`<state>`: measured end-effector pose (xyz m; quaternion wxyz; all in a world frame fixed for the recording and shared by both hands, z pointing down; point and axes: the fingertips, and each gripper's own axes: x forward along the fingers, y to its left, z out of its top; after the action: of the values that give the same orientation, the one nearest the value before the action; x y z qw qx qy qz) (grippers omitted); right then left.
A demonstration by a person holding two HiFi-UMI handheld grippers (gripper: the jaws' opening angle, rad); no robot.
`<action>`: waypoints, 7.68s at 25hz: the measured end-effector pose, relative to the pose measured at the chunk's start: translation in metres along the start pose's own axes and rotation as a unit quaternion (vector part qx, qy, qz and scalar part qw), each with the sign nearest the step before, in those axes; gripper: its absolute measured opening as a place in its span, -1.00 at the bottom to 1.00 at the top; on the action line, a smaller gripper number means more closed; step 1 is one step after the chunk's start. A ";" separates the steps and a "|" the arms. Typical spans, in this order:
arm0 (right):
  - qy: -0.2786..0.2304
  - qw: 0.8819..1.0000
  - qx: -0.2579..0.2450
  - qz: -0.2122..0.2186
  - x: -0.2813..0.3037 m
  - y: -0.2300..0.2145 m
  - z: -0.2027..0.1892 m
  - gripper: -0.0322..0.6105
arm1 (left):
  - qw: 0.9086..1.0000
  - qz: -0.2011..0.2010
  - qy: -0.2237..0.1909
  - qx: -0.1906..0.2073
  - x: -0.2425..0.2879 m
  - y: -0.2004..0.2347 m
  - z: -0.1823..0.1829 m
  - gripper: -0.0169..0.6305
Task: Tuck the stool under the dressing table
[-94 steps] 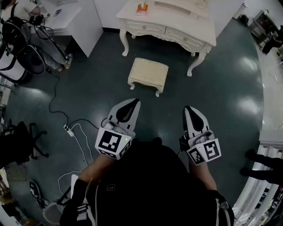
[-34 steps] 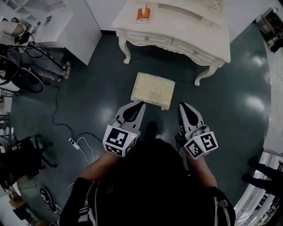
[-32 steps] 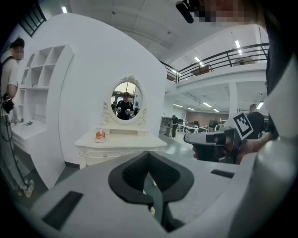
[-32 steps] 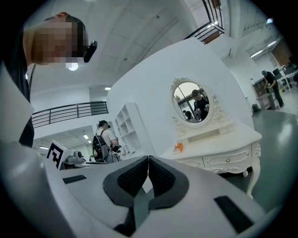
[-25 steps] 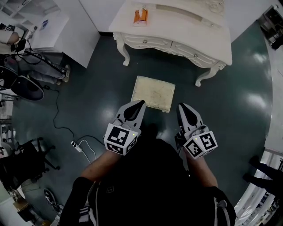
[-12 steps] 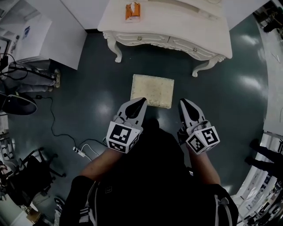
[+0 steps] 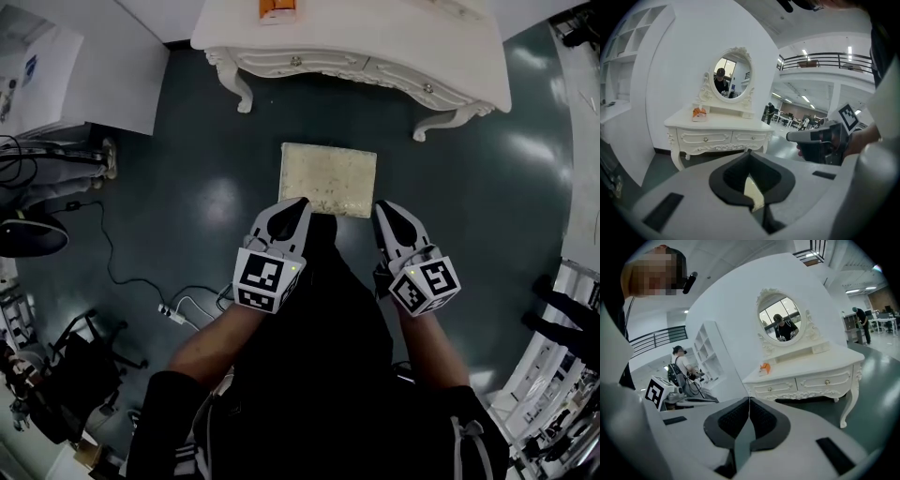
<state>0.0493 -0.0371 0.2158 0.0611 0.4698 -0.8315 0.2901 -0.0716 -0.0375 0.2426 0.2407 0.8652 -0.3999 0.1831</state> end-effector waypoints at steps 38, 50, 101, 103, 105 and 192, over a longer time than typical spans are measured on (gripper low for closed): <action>0.184 0.978 0.077 -0.057 0.135 -0.207 -0.298 -0.83 | 0.978 0.033 0.192 -0.079 0.199 0.134 -0.292 -0.93; 0.255 0.961 0.077 -0.082 0.149 -0.263 -0.370 -0.18 | 0.968 0.040 0.232 -0.092 0.226 0.176 -0.351 -0.21; 0.345 0.901 0.263 0.003 0.163 -0.309 -0.437 0.44 | 0.907 -0.094 0.356 -0.204 0.269 0.179 -0.426 0.73; 0.343 0.902 0.263 0.002 0.161 -0.309 -0.438 0.44 | 0.906 -0.095 0.361 -0.202 0.268 0.179 -0.426 0.73; 0.343 0.902 0.263 -0.002 0.161 -0.309 -0.439 0.44 | 0.905 -0.095 0.365 -0.198 0.268 0.180 -0.427 0.73; 0.153 0.955 0.254 -0.030 0.148 -0.307 -0.426 0.44 | 0.959 -0.096 0.217 -0.153 0.260 0.179 -0.392 0.74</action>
<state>0.1456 -0.0368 0.7526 0.0743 0.4444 -0.6967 0.5582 -0.1005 -0.0746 0.7437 0.4675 0.7919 -0.2767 0.2789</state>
